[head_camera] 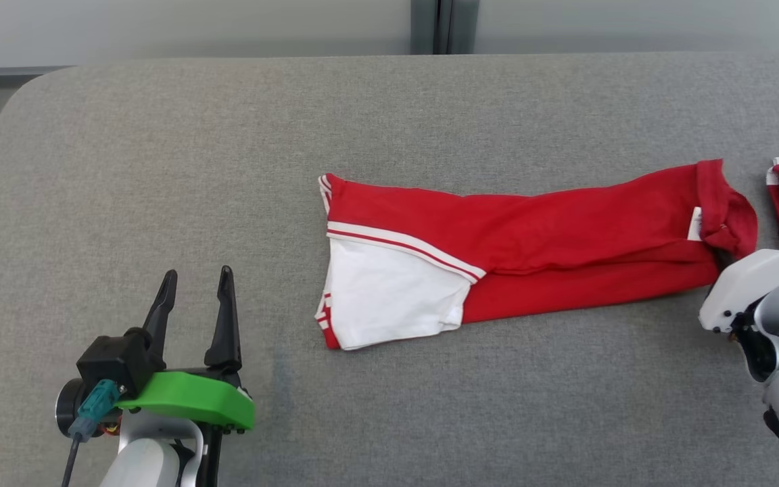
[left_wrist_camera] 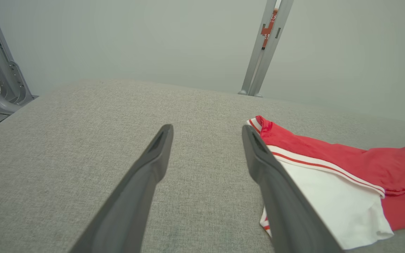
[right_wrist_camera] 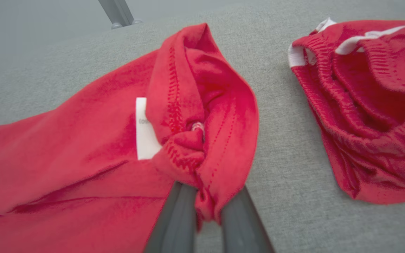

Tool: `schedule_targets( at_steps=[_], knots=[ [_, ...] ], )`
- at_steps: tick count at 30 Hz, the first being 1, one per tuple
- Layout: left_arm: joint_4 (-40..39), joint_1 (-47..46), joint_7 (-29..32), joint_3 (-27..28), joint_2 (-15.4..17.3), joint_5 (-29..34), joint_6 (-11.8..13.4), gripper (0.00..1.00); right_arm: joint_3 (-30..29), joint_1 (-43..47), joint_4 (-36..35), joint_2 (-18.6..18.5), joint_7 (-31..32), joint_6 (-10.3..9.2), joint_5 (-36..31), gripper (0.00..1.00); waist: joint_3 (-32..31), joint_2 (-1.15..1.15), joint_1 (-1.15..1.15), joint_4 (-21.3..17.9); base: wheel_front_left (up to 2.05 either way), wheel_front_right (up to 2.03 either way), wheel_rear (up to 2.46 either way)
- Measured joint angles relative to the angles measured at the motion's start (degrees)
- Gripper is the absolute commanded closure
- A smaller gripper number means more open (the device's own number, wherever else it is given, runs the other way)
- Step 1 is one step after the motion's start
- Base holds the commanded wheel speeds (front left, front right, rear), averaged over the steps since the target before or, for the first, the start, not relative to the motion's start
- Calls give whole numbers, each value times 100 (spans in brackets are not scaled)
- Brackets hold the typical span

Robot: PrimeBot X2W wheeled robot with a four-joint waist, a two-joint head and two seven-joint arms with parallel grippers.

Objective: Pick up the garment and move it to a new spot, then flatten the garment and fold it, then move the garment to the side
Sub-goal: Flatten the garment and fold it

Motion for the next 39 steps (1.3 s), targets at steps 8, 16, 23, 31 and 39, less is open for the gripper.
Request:
schedule_targets(
  at_steps=[8, 16, 23, 31, 39],
  knots=[
    [12, -35, 2, -60, 3, -1, 7, 0, -158, 336, -587, -346, -70, -1, 366, 100, -72, 0, 0, -219, 0, 0, 0],
    [13, -79, 10, -108, 9, -1, 8, 0, 230, 681, -2028, 1, 160, -5, 411, 100, -121, 0, 0, -125, 0, 0, 0],
    [13, -82, 9, -112, 27, -11, 27, 0, 965, 828, -2996, 564, 495, -5, 520, 100, -130, 0, 0, 159, 0, 0, 0],
    [32, -163, -33, -187, -54, -22, 3, 0, 1489, 570, -2722, 1093, 548, -5, 475, 100, -83, 0, 0, 545, 0, 0, 0],
    [149, -226, -112, -244, -151, -51, -35, 0, 1926, 238, -1870, 1299, 417, -5, 218, 100, -26, 0, 0, 891, 0, 0, 0]
  ],
)
